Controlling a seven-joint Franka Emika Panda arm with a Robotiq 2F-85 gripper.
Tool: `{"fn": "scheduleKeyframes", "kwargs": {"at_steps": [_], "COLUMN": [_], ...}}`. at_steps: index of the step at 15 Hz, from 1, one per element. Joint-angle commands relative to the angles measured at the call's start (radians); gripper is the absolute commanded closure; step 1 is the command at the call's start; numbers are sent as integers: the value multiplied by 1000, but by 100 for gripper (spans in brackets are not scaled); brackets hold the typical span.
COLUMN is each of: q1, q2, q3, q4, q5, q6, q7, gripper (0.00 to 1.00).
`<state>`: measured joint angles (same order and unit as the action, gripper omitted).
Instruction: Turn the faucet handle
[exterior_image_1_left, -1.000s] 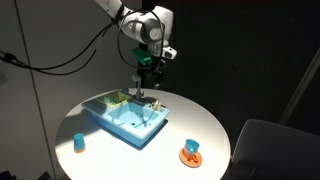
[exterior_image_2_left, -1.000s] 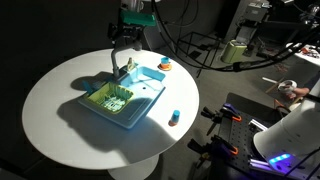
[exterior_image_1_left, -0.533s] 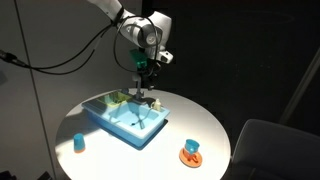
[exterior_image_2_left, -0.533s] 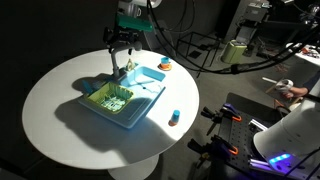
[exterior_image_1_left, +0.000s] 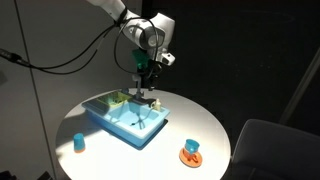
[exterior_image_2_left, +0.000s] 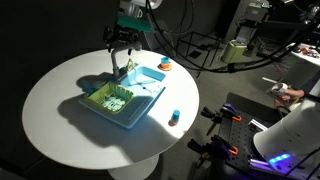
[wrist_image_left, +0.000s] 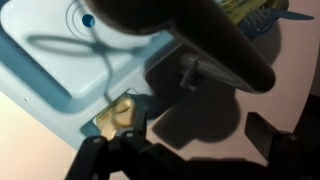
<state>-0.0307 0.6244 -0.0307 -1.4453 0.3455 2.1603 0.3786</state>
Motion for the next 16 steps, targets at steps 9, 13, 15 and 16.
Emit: {"fn": "scheduleKeyframes", "kwargs": {"at_steps": [9,13,15,16], "q1": [-44,-42,-40,-39], "q2": [95,106,109,110], "q3": [9,11,13,14], "q4": [67,80,86,89], "q5": [39,35,35,34], "q6": [-30,-36,-39,-40], "q7": [24,25,26,26], "gripper": [0,0,0,0]}}
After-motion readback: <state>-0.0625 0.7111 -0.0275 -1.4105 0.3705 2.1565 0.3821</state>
